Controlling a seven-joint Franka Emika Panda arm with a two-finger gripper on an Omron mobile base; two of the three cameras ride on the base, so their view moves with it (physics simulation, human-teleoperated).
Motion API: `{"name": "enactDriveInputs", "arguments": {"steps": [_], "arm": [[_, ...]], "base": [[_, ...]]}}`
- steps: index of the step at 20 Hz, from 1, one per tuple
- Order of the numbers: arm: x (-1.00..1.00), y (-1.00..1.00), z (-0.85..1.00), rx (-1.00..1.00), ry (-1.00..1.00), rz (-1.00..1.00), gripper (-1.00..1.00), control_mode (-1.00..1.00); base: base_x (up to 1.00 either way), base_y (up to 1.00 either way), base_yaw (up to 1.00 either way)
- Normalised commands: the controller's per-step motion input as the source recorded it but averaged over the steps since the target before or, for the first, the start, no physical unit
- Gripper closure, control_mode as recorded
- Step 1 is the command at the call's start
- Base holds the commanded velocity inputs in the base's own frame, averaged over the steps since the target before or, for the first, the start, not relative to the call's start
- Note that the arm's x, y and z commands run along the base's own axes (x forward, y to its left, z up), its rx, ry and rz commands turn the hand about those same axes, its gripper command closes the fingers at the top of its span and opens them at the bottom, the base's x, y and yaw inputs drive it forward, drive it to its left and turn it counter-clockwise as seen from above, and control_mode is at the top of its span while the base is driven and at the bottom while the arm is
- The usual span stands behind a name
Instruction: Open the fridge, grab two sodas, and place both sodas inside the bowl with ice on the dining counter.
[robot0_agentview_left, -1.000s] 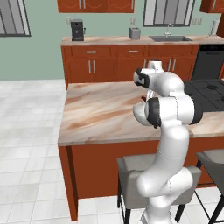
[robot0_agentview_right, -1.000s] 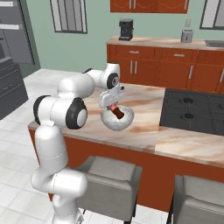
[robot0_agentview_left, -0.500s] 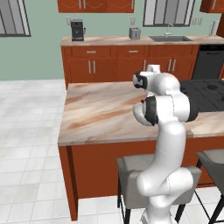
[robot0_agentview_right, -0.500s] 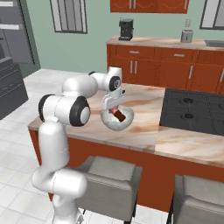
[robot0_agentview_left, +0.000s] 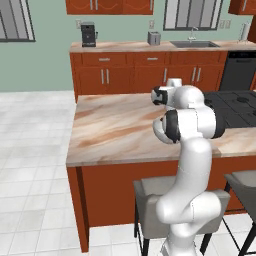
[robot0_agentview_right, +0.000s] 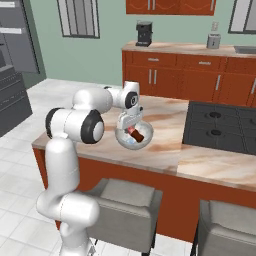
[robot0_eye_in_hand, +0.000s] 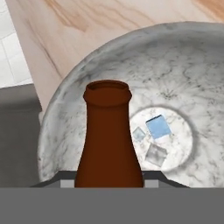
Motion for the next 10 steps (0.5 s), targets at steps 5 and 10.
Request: {"name": "enactDriveInputs", "arguments": {"steps": [5, 10], "arm": [[0.00, 0.00, -0.12, 0.00, 0.00, 0.00, 1.00, -1.00], [0.12, 0.03, -0.11, 0.00, 0.00, 0.02, 1.00, -1.00]], "base": [[0.00, 0.00, 0.00], [0.00, 0.00, 0.00]]}}
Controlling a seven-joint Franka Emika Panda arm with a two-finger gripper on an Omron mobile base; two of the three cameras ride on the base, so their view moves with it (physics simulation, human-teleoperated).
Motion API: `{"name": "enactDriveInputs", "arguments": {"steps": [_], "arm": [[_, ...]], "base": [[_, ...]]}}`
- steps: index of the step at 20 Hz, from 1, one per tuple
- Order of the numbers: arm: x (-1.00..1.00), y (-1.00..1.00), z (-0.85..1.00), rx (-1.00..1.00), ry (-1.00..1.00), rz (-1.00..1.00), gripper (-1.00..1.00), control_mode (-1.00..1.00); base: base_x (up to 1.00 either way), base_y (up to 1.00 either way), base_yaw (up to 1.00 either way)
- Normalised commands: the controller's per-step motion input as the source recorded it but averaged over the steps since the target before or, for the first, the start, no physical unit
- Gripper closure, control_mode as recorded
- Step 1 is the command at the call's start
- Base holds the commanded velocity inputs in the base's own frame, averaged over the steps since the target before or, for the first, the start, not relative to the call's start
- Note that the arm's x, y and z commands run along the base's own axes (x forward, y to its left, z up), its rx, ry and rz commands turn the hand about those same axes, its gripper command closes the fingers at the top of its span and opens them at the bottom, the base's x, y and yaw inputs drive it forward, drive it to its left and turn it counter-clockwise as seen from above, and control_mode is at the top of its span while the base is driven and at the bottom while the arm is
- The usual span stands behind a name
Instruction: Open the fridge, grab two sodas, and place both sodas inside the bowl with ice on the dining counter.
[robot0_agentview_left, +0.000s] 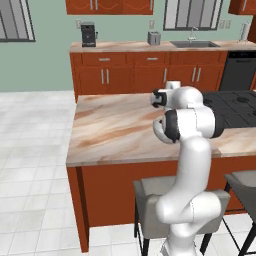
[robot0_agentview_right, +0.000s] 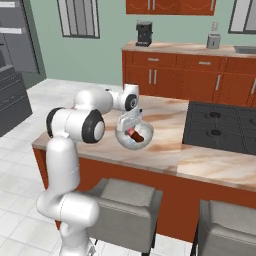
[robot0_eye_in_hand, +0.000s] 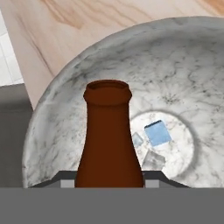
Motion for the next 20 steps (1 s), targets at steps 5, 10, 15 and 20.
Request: {"name": "enactDriveInputs", "arguments": {"steps": [5, 10, 15, 20], "arm": [[0.26, 0.00, -0.17, 0.00, 0.00, 0.08, 1.00, -1.00], [0.17, 0.00, -0.18, 0.00, 0.00, 0.10, -1.00, -1.00], [0.00, 0.00, -0.05, 0.00, 0.00, 0.08, -1.00, -1.00], [0.00, 0.00, 0.00, 0.00, 0.00, 0.05, -1.00, -1.00]], "base": [[0.00, 0.00, 0.00], [0.00, 0.00, 0.00], [0.00, 0.00, 0.00], [0.00, 0.00, 0.00]]}}
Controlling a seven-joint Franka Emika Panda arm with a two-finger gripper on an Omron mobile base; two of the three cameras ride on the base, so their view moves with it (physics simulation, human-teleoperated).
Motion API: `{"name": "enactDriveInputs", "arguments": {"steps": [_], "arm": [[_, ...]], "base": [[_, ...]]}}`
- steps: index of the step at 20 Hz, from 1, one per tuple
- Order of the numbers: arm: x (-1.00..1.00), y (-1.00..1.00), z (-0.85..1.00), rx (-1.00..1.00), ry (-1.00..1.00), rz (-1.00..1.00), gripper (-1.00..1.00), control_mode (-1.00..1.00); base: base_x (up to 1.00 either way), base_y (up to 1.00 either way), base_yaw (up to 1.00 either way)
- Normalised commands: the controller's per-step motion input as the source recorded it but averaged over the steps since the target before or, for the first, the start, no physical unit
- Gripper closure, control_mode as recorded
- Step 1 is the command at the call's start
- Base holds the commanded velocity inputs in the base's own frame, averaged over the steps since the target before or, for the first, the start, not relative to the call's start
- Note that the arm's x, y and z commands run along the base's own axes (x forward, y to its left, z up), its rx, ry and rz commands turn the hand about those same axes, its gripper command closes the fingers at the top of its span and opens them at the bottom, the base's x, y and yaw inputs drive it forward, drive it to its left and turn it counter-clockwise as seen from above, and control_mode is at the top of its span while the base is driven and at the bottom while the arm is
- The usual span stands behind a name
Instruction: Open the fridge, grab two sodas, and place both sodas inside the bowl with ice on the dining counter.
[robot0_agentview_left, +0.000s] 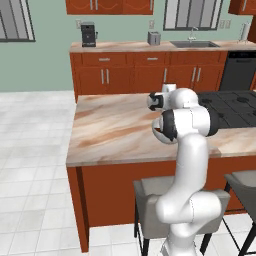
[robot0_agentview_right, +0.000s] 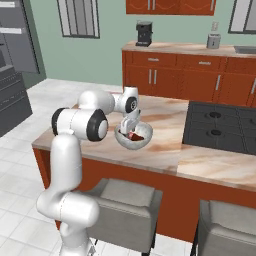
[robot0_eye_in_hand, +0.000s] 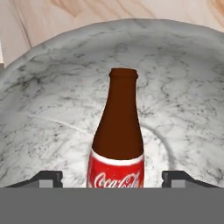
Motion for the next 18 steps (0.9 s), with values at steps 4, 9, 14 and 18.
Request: {"name": "enactDriveInputs", "arguments": {"steps": [4, 9, 14, 18], "arm": [[-0.05, 0.00, 0.14, 0.00, 0.00, 0.08, -1.00, -1.00], [-0.22, 0.00, 0.56, 0.00, -0.10, 0.07, -1.00, -1.00], [-0.33, 0.05, 0.74, 0.05, -0.14, 0.00, -1.00, -1.00], [-0.64, 0.07, 0.71, 0.11, -0.12, -0.06, -1.00, -1.00]], "base": [[0.00, 0.00, 0.00], [0.00, 0.00, 0.00], [0.00, 0.00, 0.00], [0.00, 0.00, 0.00]]}}
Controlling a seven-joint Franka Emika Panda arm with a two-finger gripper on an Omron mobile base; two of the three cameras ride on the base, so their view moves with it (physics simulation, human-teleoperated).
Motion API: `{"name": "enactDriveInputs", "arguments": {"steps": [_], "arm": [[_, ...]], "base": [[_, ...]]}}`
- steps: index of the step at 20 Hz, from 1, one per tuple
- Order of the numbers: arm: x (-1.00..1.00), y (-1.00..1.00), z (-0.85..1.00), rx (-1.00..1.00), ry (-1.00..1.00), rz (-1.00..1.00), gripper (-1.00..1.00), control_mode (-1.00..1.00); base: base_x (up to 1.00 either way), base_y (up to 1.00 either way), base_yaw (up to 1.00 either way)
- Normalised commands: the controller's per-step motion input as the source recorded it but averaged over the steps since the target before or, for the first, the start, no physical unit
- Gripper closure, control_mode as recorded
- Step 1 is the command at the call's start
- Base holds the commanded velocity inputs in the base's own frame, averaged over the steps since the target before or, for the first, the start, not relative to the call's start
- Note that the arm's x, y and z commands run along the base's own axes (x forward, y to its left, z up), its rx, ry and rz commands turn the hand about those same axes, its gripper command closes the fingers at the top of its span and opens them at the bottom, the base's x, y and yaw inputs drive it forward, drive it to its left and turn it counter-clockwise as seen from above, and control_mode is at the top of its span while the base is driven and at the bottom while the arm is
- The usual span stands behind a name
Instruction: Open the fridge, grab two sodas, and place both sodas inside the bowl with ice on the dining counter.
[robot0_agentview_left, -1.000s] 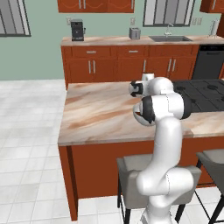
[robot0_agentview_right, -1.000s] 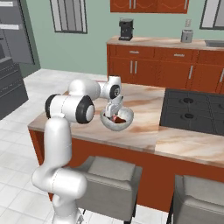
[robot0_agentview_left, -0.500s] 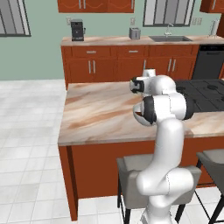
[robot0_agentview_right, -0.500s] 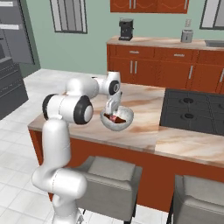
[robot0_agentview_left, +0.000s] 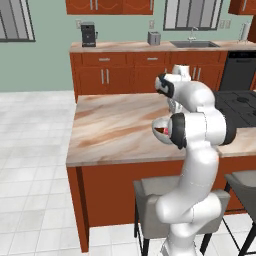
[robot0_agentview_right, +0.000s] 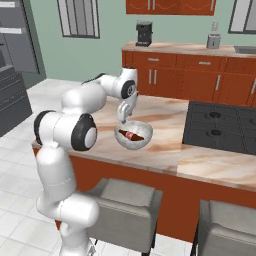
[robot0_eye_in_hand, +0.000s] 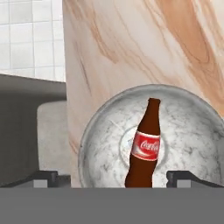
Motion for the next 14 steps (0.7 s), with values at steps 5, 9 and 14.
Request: {"name": "enactDriveInputs", "arguments": {"steps": [5, 9, 14], "arm": [[-0.80, 0.09, 0.63, 0.14, -0.11, -0.20, -1.00, -1.00], [-0.94, 0.30, 0.53, 0.12, -0.11, -0.29, -1.00, -1.00], [-0.93, 0.36, 0.40, 0.09, -0.10, -0.35, -1.00, -1.00]], "base": [[0.00, 0.00, 0.00], [0.00, 0.00, 0.00], [0.00, 0.00, 0.00]]}}
